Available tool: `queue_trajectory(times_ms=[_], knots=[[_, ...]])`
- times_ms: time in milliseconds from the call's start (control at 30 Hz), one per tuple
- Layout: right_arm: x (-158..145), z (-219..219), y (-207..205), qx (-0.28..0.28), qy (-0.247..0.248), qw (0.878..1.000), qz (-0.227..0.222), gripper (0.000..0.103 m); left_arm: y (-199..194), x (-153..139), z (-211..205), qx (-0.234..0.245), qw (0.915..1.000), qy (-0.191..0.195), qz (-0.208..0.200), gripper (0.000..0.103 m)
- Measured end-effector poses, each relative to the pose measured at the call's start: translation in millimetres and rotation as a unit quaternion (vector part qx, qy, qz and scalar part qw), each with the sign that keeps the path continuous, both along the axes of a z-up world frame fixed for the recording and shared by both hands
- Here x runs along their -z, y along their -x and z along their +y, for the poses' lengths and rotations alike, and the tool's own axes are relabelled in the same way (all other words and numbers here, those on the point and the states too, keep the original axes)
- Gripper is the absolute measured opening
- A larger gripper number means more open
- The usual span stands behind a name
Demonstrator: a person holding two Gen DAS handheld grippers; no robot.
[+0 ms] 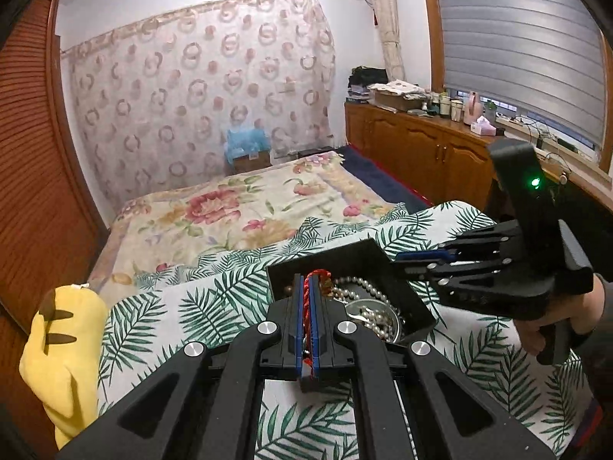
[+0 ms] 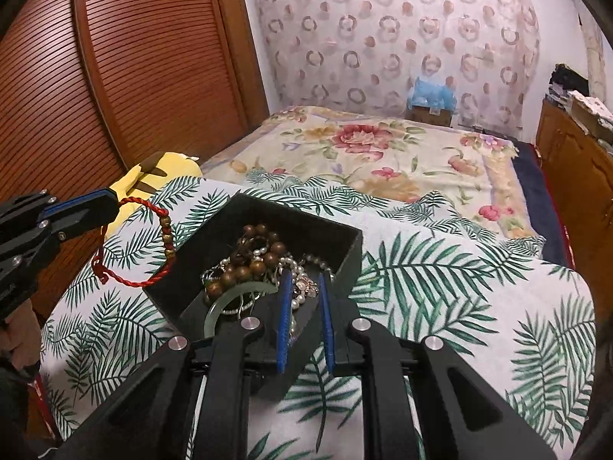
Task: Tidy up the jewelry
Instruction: 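Drop the red bracelet in the box with the left tool while the right drops the charm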
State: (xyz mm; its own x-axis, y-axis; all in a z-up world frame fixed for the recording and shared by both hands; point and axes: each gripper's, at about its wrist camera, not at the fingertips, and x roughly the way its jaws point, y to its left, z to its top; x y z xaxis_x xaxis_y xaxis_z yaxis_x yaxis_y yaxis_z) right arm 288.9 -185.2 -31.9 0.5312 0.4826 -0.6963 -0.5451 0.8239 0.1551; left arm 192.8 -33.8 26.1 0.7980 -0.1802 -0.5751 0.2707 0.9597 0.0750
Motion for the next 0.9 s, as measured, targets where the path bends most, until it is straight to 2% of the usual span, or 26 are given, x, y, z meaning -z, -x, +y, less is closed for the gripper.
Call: queue_trajectory(times_ms=[300,400,700,800,867,900], knots=[[6,11,-11,-0.010,-0.011,1.000,0.021,0.017,-15,-1,-1,-0.002,1.0000,0.002,0.007,0.002],[4,9,-9,-0.007,-0.014,1.000,0.017,0.033,-21,-1,-3,-0.002,0.9999,0.004,0.010,0.002],[-11,-12,21,0.000,-0.018,1.000,-0.015,0.033,-35,8,-2,-0.013,0.9996,0.019,0.016,0.004],[-15,-21,31,0.011,-0.018,0.999,-0.026,0.033,-31,12,-2,-0.017,0.9995,0.020,0.017,0.016],[-17,-26,40,0.017,-0.013,0.999,-0.036,0.033,-27,14,0,-0.019,0.9994,0.023,0.016,0.033],[-18,-28,44,0.021,-0.012,0.999,-0.039,0.033,-24,15,0,-0.020,0.9994,0.024,0.016,0.036]])
